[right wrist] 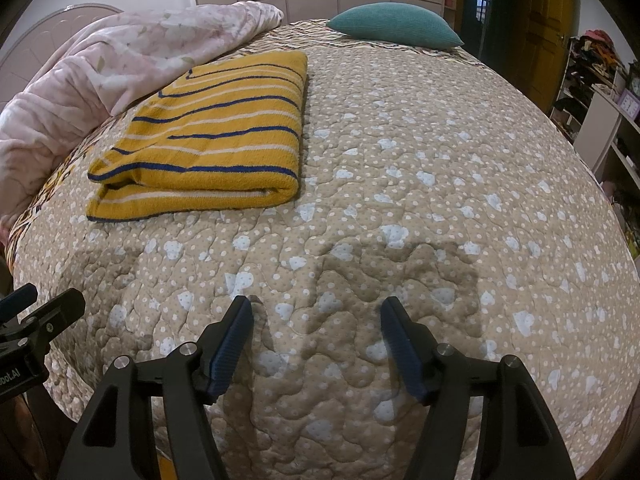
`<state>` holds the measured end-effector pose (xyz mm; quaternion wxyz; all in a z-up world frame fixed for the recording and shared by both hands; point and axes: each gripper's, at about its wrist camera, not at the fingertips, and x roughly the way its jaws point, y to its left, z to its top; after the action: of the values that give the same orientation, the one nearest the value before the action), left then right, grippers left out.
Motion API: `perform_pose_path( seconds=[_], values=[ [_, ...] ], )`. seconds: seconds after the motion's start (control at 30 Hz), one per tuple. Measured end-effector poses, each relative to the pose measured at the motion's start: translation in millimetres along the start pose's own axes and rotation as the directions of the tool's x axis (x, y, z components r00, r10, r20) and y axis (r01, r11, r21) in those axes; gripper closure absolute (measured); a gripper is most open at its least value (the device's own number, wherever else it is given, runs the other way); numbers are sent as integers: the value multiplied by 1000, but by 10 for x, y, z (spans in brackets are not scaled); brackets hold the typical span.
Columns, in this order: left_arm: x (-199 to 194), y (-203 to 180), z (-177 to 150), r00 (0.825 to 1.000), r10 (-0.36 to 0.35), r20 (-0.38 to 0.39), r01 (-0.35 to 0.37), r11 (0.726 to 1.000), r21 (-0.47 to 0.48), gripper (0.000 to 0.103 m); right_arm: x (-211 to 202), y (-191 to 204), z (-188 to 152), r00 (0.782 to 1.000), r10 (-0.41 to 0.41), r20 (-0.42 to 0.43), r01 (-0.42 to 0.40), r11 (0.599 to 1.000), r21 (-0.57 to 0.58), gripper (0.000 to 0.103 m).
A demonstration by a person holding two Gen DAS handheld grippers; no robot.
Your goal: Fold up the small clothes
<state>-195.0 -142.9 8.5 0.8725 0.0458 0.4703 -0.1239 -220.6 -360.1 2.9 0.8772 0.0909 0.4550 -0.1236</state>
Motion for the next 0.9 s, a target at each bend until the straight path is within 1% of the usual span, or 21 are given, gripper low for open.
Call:
perform_pose_path(
  seconds=[0.9],
  values=[
    [18,-9,-22,1000,-1,-3,1,1000,5,0,3,5,-6,1000,-3,1,3,1000,-8,29]
  ],
)
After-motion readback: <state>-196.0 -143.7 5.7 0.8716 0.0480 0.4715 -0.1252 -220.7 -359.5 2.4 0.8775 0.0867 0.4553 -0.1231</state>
